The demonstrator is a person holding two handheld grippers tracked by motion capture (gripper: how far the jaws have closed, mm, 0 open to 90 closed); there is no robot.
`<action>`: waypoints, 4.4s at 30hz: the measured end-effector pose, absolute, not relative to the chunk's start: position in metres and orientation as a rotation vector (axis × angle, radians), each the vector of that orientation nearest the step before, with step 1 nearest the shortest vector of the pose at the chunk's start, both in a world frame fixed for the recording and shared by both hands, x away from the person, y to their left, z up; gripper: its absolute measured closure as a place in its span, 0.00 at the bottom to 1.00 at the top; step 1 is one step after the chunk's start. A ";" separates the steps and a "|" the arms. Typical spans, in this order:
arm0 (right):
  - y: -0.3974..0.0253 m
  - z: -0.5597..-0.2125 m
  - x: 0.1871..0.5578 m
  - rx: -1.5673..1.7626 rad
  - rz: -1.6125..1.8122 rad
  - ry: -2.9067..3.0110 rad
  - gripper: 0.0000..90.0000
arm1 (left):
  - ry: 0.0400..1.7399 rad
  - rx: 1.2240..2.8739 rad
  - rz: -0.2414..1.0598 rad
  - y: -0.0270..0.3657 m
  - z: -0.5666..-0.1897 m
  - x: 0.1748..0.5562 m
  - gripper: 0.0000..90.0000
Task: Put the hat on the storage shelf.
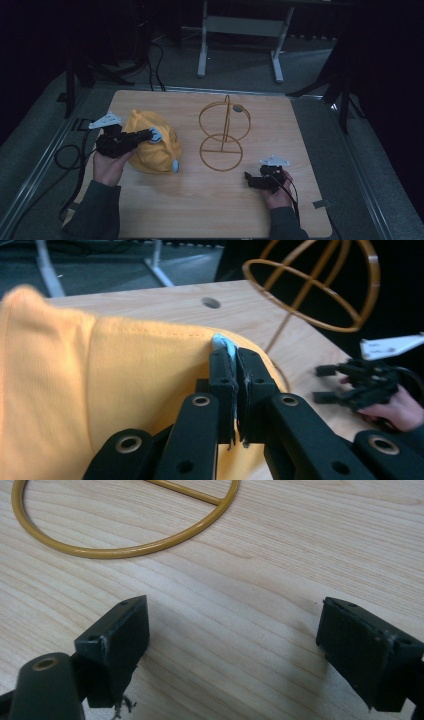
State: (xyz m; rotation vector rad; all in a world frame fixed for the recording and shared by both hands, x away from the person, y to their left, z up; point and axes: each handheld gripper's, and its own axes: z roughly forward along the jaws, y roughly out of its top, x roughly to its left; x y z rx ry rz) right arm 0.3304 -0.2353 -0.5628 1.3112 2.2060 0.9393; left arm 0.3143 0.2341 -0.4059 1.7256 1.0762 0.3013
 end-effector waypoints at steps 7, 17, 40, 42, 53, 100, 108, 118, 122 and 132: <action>-0.235 -0.563 0.330 1.309 0.940 2.205 0.15 | 1.210 1.703 0.324 0.248 -0.430 0.338 0.92; -0.235 -0.563 0.330 1.309 0.939 2.205 0.15 | 1.253 1.733 0.397 0.244 -0.432 0.339 0.67; -0.235 -0.563 0.330 1.311 0.940 2.205 0.15 | 1.288 1.838 0.381 0.211 -0.426 0.314 0.56; -0.235 -0.563 0.330 1.311 0.940 2.205 0.15 | 1.307 1.842 0.384 0.209 -0.428 0.314 0.53; -0.235 -0.563 0.330 1.309 0.940 2.205 0.15 | 1.406 1.839 0.379 0.189 -0.434 0.327 0.22; -0.235 -0.563 0.330 1.312 0.939 2.205 0.15 | 1.194 2.282 0.266 0.207 -0.435 0.361 0.94; -0.235 -0.563 0.330 1.310 0.939 2.205 0.15 | 1.094 2.337 0.265 0.212 -0.430 0.361 0.94; -0.235 -0.563 0.330 1.309 0.939 2.205 0.15 | 0.953 2.389 0.279 0.215 -0.422 0.360 0.94; -0.235 -0.563 0.330 1.311 0.939 2.205 0.15 | 0.915 2.390 0.278 0.216 -0.418 0.361 0.94; -0.235 -0.563 0.330 1.310 0.940 2.204 0.15 | 0.797 2.357 0.278 0.217 -0.407 0.362 0.94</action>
